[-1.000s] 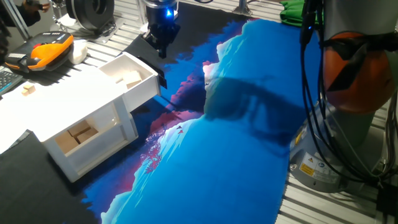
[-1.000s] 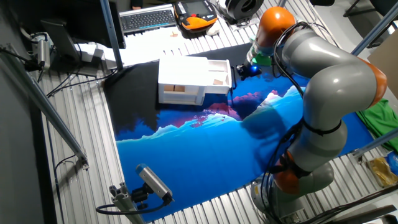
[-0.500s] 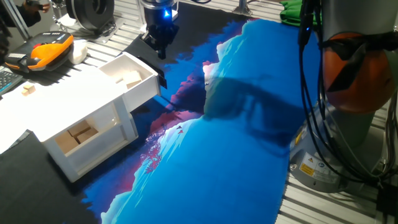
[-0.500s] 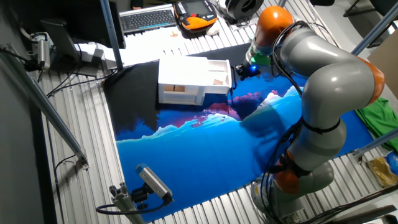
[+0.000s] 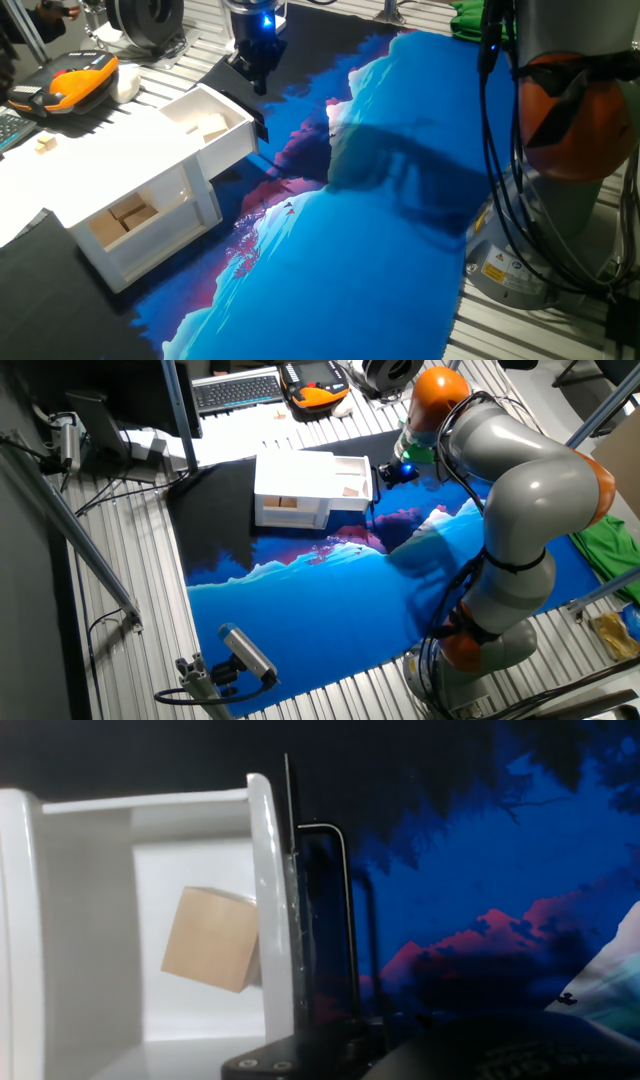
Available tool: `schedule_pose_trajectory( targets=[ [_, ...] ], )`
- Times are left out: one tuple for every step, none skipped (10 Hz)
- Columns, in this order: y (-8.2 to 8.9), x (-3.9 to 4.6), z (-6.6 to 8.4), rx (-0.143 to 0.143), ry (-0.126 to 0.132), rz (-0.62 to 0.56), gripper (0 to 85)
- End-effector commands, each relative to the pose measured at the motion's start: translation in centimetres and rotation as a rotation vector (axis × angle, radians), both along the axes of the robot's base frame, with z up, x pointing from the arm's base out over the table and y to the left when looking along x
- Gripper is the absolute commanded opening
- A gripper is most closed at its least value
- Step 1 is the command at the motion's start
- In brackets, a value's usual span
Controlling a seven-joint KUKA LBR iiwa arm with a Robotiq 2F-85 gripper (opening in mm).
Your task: Grasp the handle and close the drawer
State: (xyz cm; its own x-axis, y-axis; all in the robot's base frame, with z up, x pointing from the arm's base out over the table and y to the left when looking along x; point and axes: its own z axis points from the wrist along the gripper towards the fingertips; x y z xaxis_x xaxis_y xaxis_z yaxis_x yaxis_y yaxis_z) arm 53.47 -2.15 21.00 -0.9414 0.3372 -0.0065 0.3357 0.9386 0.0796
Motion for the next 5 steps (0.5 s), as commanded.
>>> schedule_pose_trajectory(
  targets=[
    [0.08,0.07,0.03,-0.003,-0.001,-0.001,17.0],
    [0.15,0.14,0.08,0.001,0.0,0.002,17.0],
    [0.2,0.19,0.09,0.0,0.001,-0.001,17.0],
    [0.27,0.31,0.01,-0.002,0.0,-0.001,17.0],
    [0.35,0.39,0.01,-0.008,-0.001,-0.005,17.0]
  ],
)
